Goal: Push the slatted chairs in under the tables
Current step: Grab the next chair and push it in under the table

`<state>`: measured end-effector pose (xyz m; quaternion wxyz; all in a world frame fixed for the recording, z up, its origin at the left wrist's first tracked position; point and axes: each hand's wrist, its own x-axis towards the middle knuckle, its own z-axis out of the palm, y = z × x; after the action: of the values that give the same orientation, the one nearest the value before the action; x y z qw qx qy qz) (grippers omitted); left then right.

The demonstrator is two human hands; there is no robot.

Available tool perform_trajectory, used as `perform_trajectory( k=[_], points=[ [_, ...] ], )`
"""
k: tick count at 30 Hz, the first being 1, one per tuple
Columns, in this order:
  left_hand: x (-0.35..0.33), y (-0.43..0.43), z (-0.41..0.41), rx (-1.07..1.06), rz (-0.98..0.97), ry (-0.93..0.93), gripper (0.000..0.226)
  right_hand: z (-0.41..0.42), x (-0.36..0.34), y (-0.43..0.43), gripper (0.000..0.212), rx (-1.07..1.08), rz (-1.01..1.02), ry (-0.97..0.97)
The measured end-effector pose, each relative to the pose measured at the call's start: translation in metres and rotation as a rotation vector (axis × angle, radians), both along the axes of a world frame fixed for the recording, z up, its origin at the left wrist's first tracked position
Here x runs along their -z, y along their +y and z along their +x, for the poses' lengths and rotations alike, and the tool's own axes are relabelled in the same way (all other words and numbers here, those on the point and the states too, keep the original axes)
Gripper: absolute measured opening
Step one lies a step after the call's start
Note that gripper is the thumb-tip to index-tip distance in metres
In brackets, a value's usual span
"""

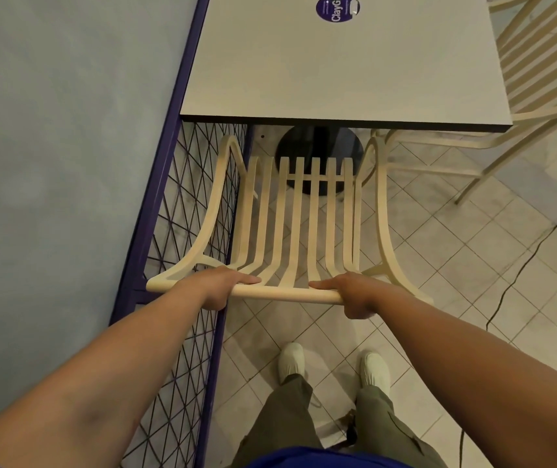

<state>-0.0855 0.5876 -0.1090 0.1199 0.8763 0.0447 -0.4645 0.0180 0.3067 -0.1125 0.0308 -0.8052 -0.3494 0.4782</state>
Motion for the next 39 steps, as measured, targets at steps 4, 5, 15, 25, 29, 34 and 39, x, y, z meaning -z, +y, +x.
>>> perform_trajectory(
  k=[4, 5, 15, 25, 29, 34, 39],
  points=[
    [0.0, 0.005, 0.005, -0.001, 0.006, -0.013, 0.095, 0.005, 0.0, 0.004, 0.086, -0.005, 0.006, -0.013],
    [0.0, 0.007, 0.007, -0.001, 0.008, -0.017, 0.094, 0.006, 0.001, 0.006, 0.086, -0.006, 0.007, -0.018],
    [-0.002, 0.018, 0.024, -0.008, 0.01, -0.057, 0.088, 0.02, 0.004, 0.017, 0.088, -0.014, 0.014, -0.059],
    [-0.006, 0.018, 0.015, 0.01, 0.044, -0.074, 0.093, 0.017, -0.005, 0.01, 0.089, -0.003, -0.01, -0.061],
    [-0.009, 0.016, 0.011, 0.015, 0.042, -0.06, 0.093, 0.011, -0.007, 0.01, 0.087, 0.01, 0.001, -0.051],
    [-0.009, 0.016, 0.002, 0.009, 0.014, -0.071, 0.09, 0.004, -0.006, 0.008, 0.086, 0.008, -0.001, -0.044],
    [-0.007, 0.017, 0.007, 0.004, 0.016, -0.073, 0.092, 0.006, -0.007, 0.007, 0.086, 0.011, -0.001, -0.051]
  ],
)
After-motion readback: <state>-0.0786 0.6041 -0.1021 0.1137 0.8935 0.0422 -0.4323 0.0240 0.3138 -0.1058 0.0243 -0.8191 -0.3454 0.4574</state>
